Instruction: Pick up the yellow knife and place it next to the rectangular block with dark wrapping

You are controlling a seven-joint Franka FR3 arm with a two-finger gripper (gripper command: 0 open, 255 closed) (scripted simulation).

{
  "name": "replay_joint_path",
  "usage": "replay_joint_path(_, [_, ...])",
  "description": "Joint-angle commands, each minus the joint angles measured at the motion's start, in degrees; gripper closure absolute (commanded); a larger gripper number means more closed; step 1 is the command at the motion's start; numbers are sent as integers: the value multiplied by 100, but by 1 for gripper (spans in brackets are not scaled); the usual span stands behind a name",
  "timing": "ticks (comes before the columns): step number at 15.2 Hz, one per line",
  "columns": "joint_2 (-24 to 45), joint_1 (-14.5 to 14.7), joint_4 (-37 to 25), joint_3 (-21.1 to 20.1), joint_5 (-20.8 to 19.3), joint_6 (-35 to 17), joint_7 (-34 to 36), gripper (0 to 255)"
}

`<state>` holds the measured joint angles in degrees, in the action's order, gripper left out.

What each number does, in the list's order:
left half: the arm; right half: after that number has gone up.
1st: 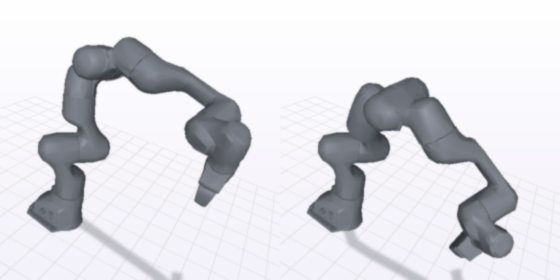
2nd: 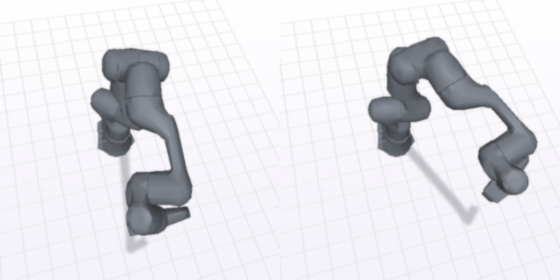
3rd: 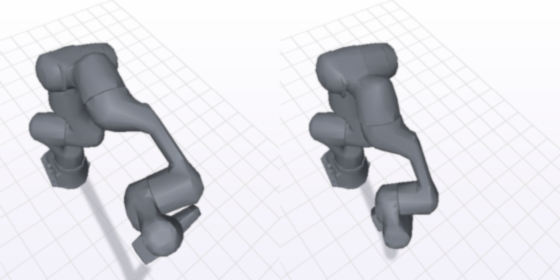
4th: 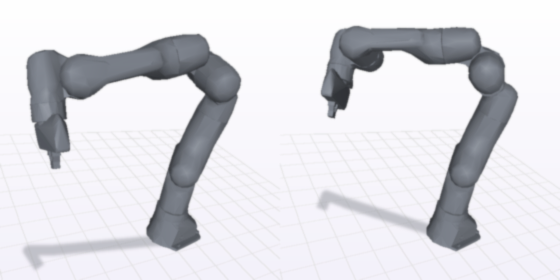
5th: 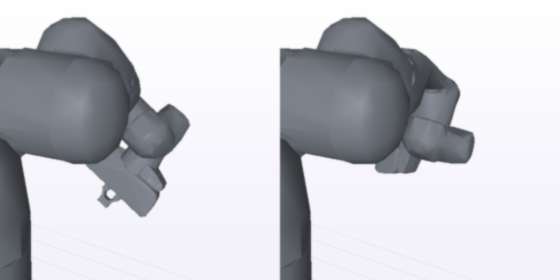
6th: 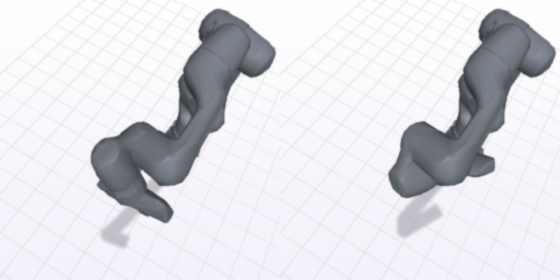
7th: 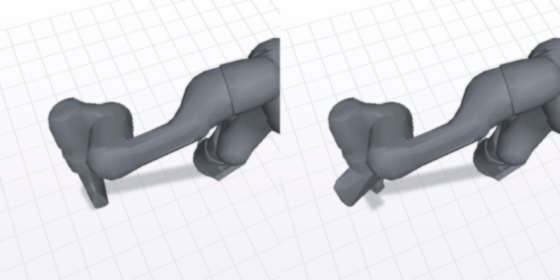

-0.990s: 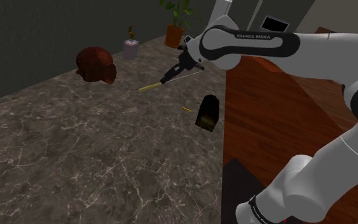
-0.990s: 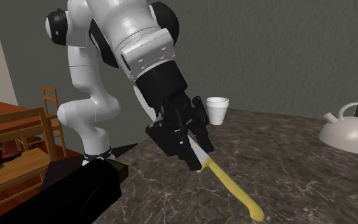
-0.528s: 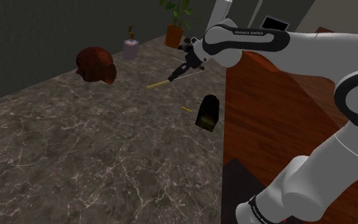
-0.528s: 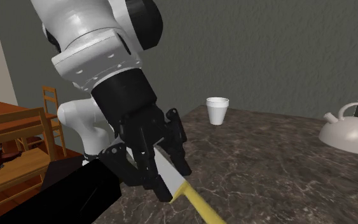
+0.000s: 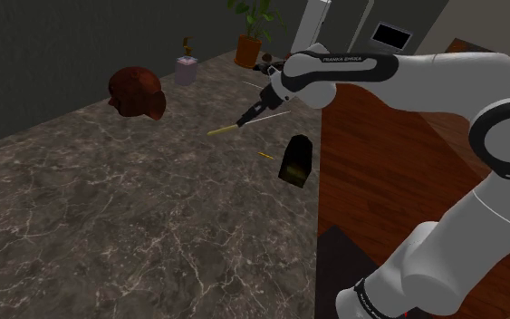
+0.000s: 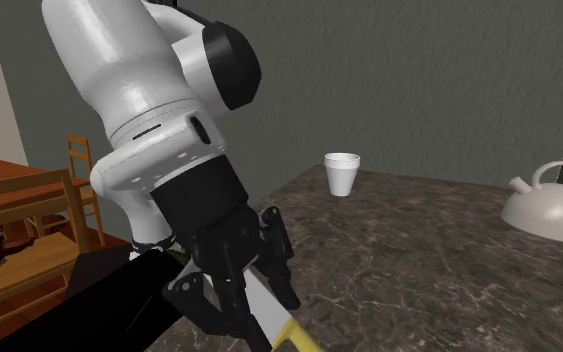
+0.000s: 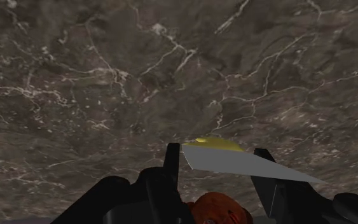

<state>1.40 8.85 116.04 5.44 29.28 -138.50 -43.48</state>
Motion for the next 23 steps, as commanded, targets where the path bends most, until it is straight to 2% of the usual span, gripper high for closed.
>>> replay_joint_path(1, [47,-3,83,-1,80,-114,-103,255])
replay_joint_path(19, [719,-13,588,-157,1036,-1139,-1122,255])
replay_joint_path(23, [719,-14,588,-158,1036,-1139,-1122,255])
